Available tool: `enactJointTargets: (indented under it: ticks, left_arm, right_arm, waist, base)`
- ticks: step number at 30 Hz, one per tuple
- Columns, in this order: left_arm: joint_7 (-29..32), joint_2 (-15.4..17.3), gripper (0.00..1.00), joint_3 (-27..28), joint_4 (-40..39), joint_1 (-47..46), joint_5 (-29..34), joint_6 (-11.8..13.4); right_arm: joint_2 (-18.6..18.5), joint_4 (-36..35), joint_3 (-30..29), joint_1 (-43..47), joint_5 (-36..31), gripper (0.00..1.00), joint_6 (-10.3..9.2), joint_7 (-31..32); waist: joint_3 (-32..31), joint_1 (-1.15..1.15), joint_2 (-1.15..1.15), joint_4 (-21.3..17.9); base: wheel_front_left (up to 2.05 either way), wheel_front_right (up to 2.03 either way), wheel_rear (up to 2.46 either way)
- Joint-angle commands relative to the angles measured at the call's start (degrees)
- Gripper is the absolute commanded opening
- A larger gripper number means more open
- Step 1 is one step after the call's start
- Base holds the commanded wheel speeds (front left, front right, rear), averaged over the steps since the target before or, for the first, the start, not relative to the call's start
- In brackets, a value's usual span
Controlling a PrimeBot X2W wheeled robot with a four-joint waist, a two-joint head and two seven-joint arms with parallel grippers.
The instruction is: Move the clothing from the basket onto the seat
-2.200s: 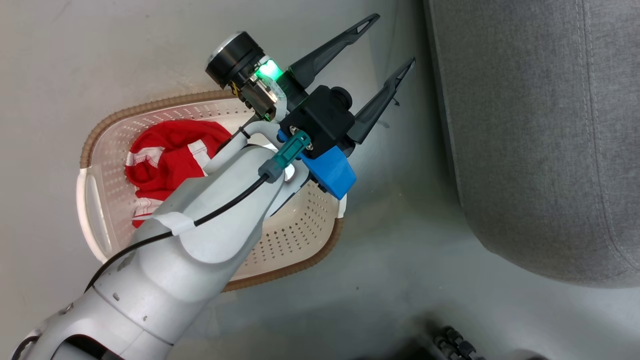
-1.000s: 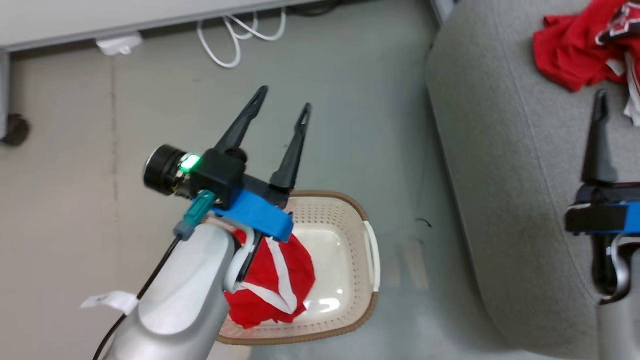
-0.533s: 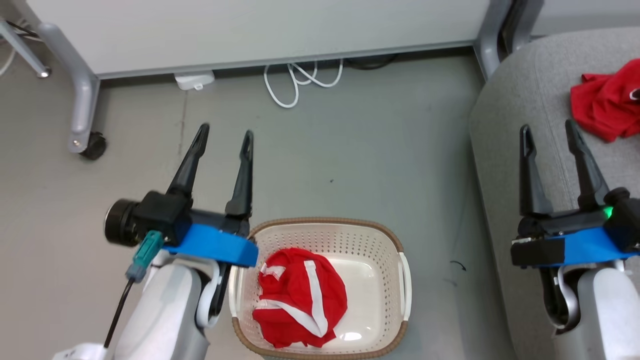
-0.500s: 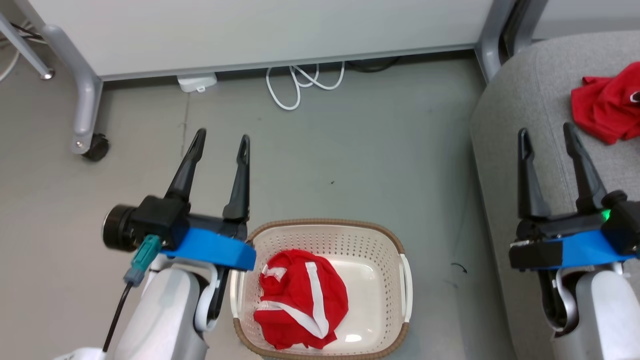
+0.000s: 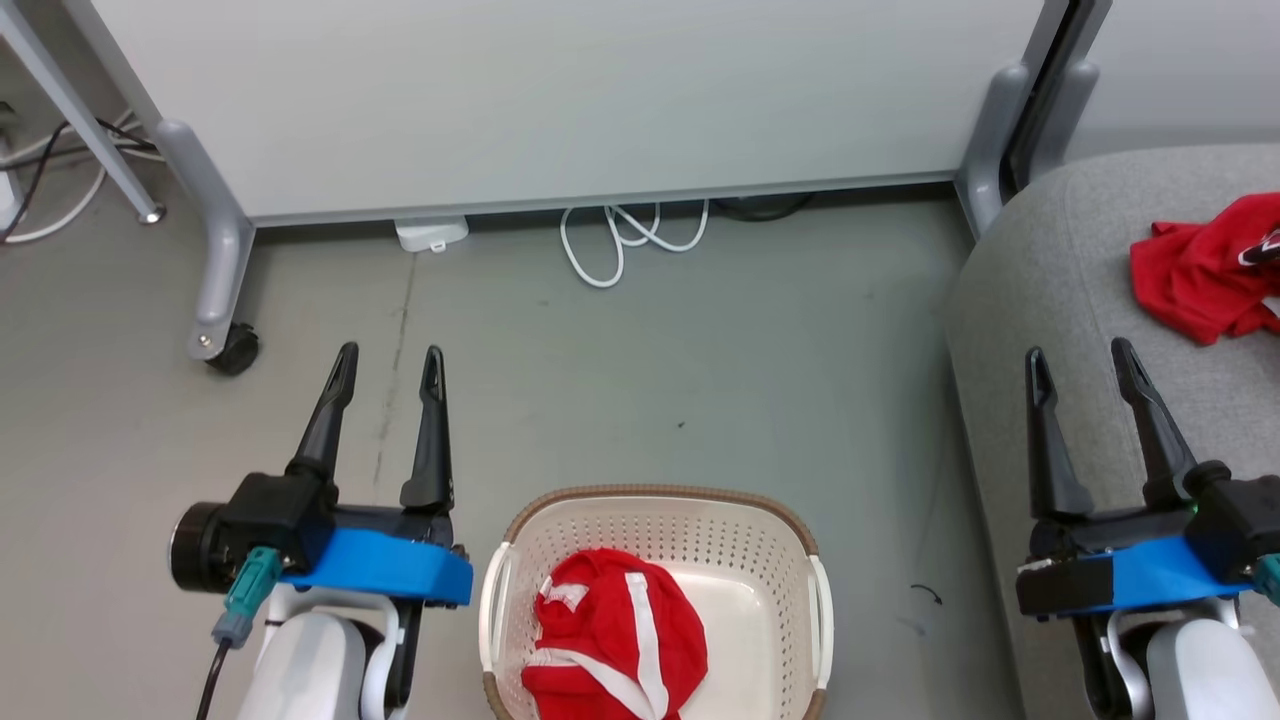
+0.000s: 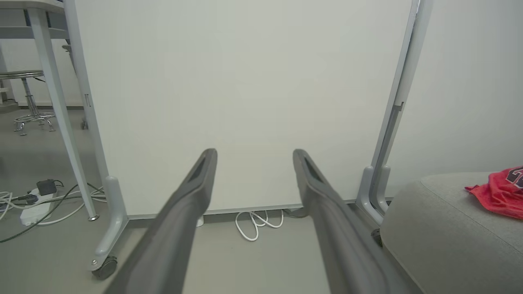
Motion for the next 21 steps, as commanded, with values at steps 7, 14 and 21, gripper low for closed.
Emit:
enactJointTargets:
  ticks: [7,14,21]
  left_arm:
    - [-0.2,-0.5,1.00,1.7,-0.4,3.6,1.7,-1.3]
    - [-0.2,-0.9,1.00,2.4,-0.2,5.0,2.4,-1.8]
    - [-0.2,-1.1,1.00,2.8,0.0,5.0,2.8,-2.2]
  right_arm:
    - [0.7,1.3,-0.9,3.2,0.3,1.00,0.02,-0.2]
    - [1.0,2.0,-0.6,4.2,0.5,1.00,0.01,-0.2]
    - [1.0,2.2,-0.5,4.1,0.3,1.00,0.02,-0.2]
  waist:
    - [-2.5,0.01,0.00,0.3]
    - [-3.2,0.01,0.00,0.2]
    - [-3.4,0.01,0.00,0.4]
  base:
    - [0.00,0.00,0.00]
    - [0.00,0.00,0.00]
    - [0.00,0.00,0.00]
